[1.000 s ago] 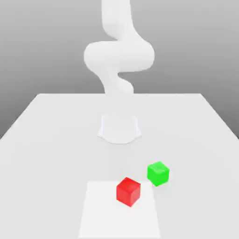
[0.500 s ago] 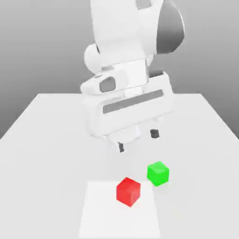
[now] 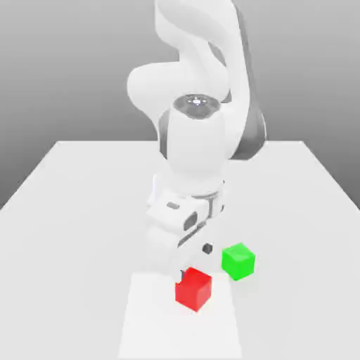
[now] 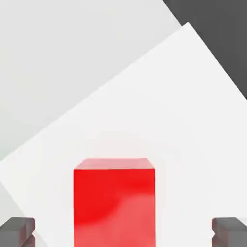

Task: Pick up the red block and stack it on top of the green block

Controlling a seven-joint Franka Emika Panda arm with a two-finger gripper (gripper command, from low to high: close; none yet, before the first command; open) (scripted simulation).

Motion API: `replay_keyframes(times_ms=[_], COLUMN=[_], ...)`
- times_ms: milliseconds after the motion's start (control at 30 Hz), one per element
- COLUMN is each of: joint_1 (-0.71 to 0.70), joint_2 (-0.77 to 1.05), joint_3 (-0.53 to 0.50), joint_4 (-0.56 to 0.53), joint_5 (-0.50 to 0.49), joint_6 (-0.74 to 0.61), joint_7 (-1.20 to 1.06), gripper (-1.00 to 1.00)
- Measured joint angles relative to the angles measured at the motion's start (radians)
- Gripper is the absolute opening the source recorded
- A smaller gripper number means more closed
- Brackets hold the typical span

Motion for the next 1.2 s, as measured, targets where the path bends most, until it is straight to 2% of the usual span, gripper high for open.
replay_keyframes(times_ms=[267,533,567,800,1000,1200], joint_1=[-0.008,-0.087,-0.1,-0.101,-0.053,-0.042], joint_2=[0.092,0.216,0.226,0.225,0.138,0.055], joint_3=[0.03,0.143,0.157,0.158,0.084,0.053], joint_4=[0.02,0.023,0.022,0.022,0.023,0.015], joint_5=[0.079,0.207,0.209,0.207,0.113,0.032], joint_6=[0.076,0.178,0.187,0.185,0.113,0.044], joint_7=[-0.061,-0.149,-0.15,-0.148,-0.084,-0.027], gripper=[0.0,0.0,-1.0,-1.0,-1.0,-1.0])
